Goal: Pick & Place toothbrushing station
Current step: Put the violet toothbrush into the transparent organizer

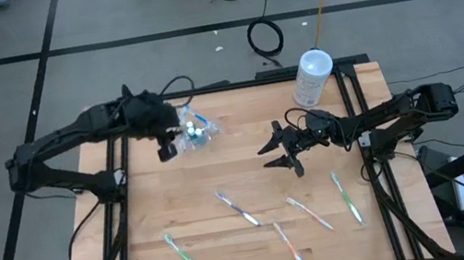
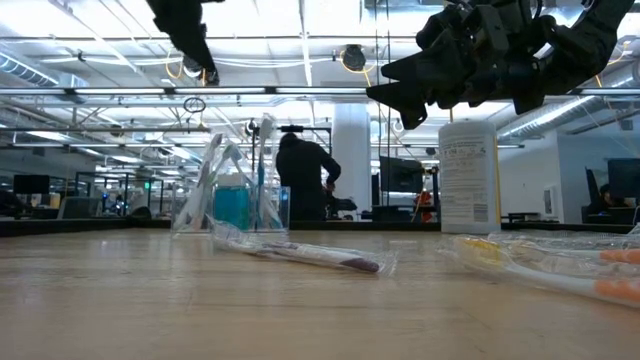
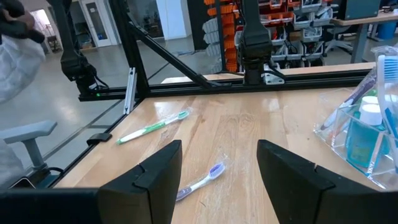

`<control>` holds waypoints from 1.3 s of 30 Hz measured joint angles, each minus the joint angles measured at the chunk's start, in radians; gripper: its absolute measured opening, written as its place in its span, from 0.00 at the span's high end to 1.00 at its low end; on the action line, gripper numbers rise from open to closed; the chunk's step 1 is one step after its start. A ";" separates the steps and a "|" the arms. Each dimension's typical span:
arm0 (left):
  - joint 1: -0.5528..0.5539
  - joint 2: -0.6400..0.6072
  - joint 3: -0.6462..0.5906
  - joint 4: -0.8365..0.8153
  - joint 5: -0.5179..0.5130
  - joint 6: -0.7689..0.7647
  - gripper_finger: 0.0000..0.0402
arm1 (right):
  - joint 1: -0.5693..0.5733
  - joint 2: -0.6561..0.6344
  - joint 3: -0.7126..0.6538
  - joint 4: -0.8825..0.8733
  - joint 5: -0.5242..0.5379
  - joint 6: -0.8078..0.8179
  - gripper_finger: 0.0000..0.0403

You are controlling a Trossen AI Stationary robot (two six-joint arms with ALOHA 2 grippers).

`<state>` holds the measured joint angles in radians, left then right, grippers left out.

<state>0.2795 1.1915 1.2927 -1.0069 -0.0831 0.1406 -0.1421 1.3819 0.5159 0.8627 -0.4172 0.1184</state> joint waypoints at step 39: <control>-0.477 0.033 -0.781 1.209 -0.022 -0.260 0.79 | 0.056 0.001 0.000 0.020 0.155 -0.078 0.50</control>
<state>-0.1977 1.2241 0.5121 0.2019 -0.1048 -0.1192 -0.0856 1.3827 0.5163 0.8829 -0.2619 0.0401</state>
